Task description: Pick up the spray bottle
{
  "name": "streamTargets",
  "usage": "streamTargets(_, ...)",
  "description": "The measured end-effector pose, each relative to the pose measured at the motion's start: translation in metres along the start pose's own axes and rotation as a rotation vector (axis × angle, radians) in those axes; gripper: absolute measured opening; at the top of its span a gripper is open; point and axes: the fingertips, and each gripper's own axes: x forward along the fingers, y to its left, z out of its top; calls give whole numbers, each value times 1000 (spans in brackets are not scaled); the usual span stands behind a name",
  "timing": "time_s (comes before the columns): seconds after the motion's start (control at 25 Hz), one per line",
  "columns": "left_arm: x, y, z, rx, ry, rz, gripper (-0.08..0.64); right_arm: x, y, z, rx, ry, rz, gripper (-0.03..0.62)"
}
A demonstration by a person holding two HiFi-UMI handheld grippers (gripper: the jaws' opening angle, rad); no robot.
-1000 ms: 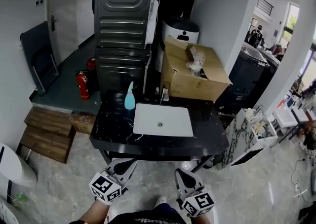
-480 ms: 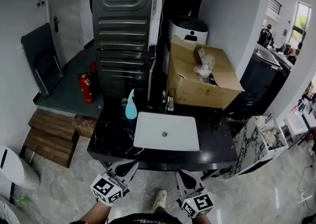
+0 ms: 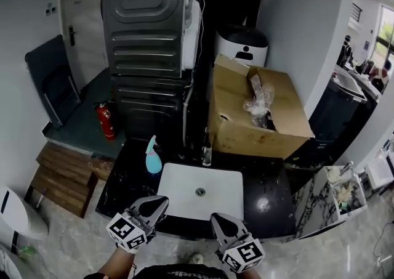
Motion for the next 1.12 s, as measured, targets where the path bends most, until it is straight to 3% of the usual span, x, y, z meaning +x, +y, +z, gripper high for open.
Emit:
streamTargets(0.2,33,19,3,23,0,54,15,21,-39,6,27,-12,36,37)
streamTargets(0.44,31,59,-6,7,41,137,15,50,-50,0,76,-9,43,37)
streamTargets(1.12,21,144,-12,-34,23,119,15,107,-32,8,49,25,-47,37)
